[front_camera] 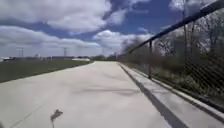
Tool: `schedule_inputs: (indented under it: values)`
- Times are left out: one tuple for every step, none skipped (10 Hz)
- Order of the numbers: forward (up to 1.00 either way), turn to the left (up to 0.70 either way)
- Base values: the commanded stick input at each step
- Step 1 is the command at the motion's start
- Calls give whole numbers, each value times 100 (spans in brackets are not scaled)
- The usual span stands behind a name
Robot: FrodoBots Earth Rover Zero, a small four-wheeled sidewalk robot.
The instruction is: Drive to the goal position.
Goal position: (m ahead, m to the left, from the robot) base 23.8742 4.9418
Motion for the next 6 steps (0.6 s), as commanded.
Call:
schedule_inputs:
  values:
    - [100, 0]
    - [100, 0]
    - [100, 0]
    - [100, 0]
    - [100, 0]
    - [100, 0]
